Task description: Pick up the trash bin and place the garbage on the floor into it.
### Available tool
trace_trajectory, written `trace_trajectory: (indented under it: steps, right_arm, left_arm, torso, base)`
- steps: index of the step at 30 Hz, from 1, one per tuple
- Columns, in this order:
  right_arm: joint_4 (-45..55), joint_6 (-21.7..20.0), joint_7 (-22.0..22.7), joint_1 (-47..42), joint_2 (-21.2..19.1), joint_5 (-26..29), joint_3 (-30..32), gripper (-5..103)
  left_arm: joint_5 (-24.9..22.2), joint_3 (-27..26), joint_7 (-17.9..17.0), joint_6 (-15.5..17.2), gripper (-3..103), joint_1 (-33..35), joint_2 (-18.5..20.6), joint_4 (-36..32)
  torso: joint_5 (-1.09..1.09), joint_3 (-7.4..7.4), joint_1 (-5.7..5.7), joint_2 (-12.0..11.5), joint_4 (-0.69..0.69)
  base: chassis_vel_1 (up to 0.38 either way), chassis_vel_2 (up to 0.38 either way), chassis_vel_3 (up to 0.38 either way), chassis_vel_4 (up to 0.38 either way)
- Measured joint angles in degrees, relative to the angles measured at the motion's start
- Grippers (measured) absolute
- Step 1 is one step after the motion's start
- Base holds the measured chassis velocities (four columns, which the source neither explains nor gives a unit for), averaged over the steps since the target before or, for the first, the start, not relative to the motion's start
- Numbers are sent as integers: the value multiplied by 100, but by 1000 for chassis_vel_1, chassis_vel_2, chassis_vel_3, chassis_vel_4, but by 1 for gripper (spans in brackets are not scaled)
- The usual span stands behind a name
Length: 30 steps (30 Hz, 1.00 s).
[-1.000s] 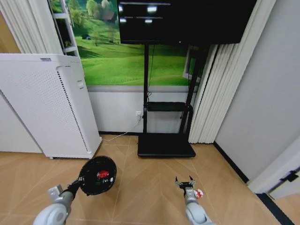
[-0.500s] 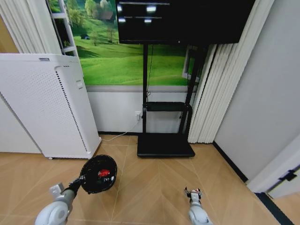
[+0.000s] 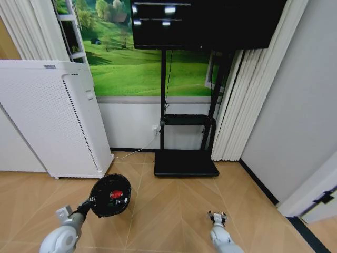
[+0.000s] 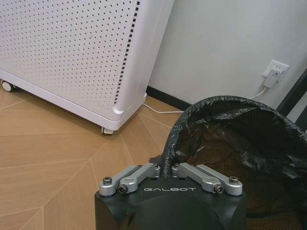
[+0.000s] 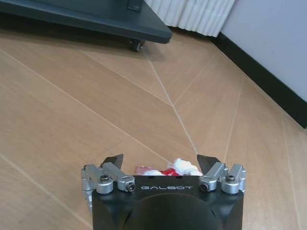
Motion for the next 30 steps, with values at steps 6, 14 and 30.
trace_trajectory:
  steps: [6,14,30]
  right_arm:
    - [-378,4,103,114,-68,34,33,88]
    - [-733,70,99,198,-14,58,1,85]
    - [-824,178,11,264,2,0,-53,31]
  left_arm:
    - [-23,-9,1,-8,4,-18,6,-50]
    - [-32,-32,2,-10,4,-5,13,-83]
    - [-56,-23,7,-21,4,-35,59,-21]
  torso:
    - [1,0,0,0,-2]
    - [0,0,0,0,-1]
    - [0,0,0,1,-1]
  base:
    - [0,0,0,0]
    - [0,0,0,0]
    - [0,0,0,0]
